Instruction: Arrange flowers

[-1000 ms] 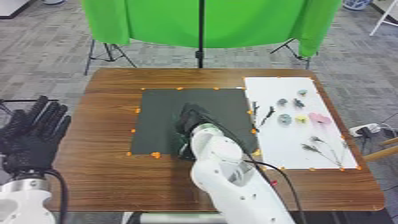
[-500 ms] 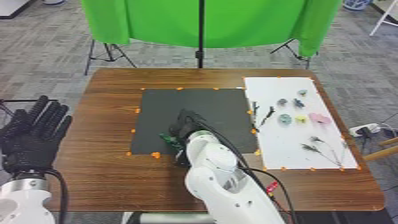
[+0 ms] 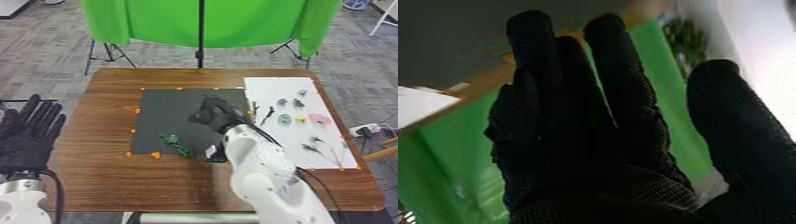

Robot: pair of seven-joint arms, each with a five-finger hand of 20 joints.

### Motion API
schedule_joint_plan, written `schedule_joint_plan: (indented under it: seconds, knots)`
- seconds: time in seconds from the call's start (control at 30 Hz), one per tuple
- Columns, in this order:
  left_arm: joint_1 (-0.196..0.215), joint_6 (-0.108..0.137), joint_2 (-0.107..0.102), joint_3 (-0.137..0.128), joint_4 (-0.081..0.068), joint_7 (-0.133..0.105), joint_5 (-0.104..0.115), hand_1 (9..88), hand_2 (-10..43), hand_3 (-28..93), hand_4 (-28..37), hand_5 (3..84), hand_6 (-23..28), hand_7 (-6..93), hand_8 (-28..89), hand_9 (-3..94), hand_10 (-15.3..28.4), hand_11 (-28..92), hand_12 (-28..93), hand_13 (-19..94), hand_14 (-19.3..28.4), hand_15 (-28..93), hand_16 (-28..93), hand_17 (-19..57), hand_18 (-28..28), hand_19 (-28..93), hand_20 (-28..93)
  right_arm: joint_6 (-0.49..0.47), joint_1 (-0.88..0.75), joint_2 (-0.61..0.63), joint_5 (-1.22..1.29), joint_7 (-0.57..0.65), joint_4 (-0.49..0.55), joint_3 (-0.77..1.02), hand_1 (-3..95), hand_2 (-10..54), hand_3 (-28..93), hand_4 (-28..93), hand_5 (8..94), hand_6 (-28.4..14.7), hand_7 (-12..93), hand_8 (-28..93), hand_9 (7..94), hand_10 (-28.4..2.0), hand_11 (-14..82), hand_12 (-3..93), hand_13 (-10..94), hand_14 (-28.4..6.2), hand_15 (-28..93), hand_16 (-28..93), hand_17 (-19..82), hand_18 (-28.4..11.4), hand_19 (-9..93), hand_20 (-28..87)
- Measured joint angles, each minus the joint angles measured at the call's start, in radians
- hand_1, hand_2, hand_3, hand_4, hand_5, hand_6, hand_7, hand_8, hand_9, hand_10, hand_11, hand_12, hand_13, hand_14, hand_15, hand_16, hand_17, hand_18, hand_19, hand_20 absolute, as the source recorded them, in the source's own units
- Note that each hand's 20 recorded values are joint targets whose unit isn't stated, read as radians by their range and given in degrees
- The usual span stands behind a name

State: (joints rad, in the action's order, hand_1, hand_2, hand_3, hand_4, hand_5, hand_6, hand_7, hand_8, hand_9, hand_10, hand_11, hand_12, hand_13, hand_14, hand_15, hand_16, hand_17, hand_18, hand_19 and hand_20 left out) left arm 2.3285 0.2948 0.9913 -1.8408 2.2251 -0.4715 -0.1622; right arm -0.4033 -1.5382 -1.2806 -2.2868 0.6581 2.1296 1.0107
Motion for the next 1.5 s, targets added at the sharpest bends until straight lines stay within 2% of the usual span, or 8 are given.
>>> schedule_joint_plan:
  seconds: [0.2, 0.4, 0.57, 0.73, 0.87, 1.13, 1.23, 1.5]
  knots:
    - [0.025, -0.006, 0.005, 0.006, 0.002, -0.003, -0.001, 24.6, 14.2, 78, -28.3, 44.4, 7.1, 9.1, -9, 38.4, 12.7, 14, 8, 33, 10.9, 14, -3, -3.6, 12.1, 29, 12, -0.218, -0.043, 0.033, 0.121, -0.012, 0.030, 0.023, 24.9, 9.1, 78, -18, 79.6, -7.1, 19, -9, 58.8, -23.3, 7.8, 13.4, 49, -21.1, 34, 14, 28, -26.0, 85, 32]
    - [0.025, -0.010, 0.009, 0.020, 0.004, -0.002, -0.003, 24.5, 14.2, 78, -28.3, 44.4, 7.0, 9.1, -9, 38.6, 12.7, 14, 8, 33, 10.7, 14, -3, -3.6, 12.1, 29, 12, -0.233, -0.064, 0.015, 0.114, -0.024, 0.017, -0.003, 25.9, 11.2, 77, -19, 79.8, -8.2, 13, -10, 59.9, -21.3, 7.7, 12.5, 50, -20.3, 34, 15, 28, -25.6, 85, 34]
    - [0.026, -0.013, 0.012, 0.034, 0.003, -0.001, -0.002, 24.6, 14.3, 78, -28.3, 44.4, 7.0, 9.2, -9, 38.8, 12.7, 14, 8, 33, 10.8, 14, -3, -3.6, 12.1, 29, 12, -0.266, -0.033, -0.031, 0.292, 0.059, -0.030, -0.009, 26.0, 11.8, 77, -20, 68.2, -10.3, 7, -11, 57.7, -19.5, 7.0, 11.5, 51, -19.8, 34, 15, 28, -25.6, 85, 35]
    - [-0.003, -0.019, 0.008, 0.063, -0.008, 0.021, -0.003, 24.6, 14.4, 78, -28.3, 44.4, 7.1, 9.2, -9, 38.8, 12.7, 14, 8, 33, 10.7, 14, -3, -3.6, 12.1, 29, 12, -0.333, 0.012, -0.070, 0.265, 0.039, -0.072, -0.039, 25.6, 12.4, 78, -20, 65.7, -11.1, 6, -11, 55.5, -19.6, 7.0, 10.8, 50, -19.3, 34, 14, 28, -25.2, 85, 34]
    - [-0.026, -0.019, -0.001, 0.066, -0.012, 0.036, -0.003, 24.6, 14.4, 78, -28.3, 44.4, 7.1, 9.1, -9, 38.9, 12.8, 14, 8, 33, 10.7, 14, -3, -3.7, 12.1, 29, 12, -0.325, 0.013, -0.096, 0.142, -0.029, -0.095, -0.069, 25.2, 12.1, 79, -21, 64.0, -11.4, 6, -10, 53.8, -19.6, 6.8, 10.5, 50, -19.2, 34, 14, 27, -25.1, 84, 34]
    - [-0.082, -0.019, -0.026, 0.096, -0.029, 0.080, -0.004, 24.5, 14.4, 78, -28.3, 44.4, 7.0, 9.2, -9, 38.9, 12.8, 14, 8, 33, 10.9, 15, -3, -3.7, 12.1, 30, 12, -0.262, 0.036, -0.139, 0.128, -0.040, -0.150, -0.101, 25.1, 11.4, 79, -21, 60.3, -12.6, 5, -10, 50.8, -19.4, 7.1, 10.2, 49, -18.9, 34, 14, 27, -25.0, 84, 34]
    - [-0.091, -0.019, -0.032, 0.097, -0.030, 0.089, -0.005, 24.5, 14.4, 78, -28.3, 44.4, 7.0, 9.2, -9, 38.9, 12.8, 14, 8, 33, 10.9, 15, -3, -3.7, 12.1, 30, 12, -0.262, 0.042, -0.154, 0.100, -0.049, -0.165, -0.117, 24.5, 11.2, 80, -21, 54.4, -13.0, 5, -10, 48.8, -20.6, 7.4, 10.4, 49, -19.0, 36, 14, 27, -25.2, 85, 34]
    - [-0.114, -0.018, -0.046, 0.119, -0.035, 0.104, -0.006, 24.5, 14.5, 78, -28.3, 44.4, 7.1, 9.2, -9, 38.9, 12.9, 14, 8, 33, 11.1, 15, -3, -3.7, 12.1, 30, 12, -0.256, 0.046, -0.196, 0.114, -0.033, -0.191, -0.127, 23.4, 11.2, 80, -22, 52.1, -7.9, 7, -9, 48.1, -21.7, 7.5, 11.1, 48, -19.7, 38, 14, 27, -25.2, 85, 34]
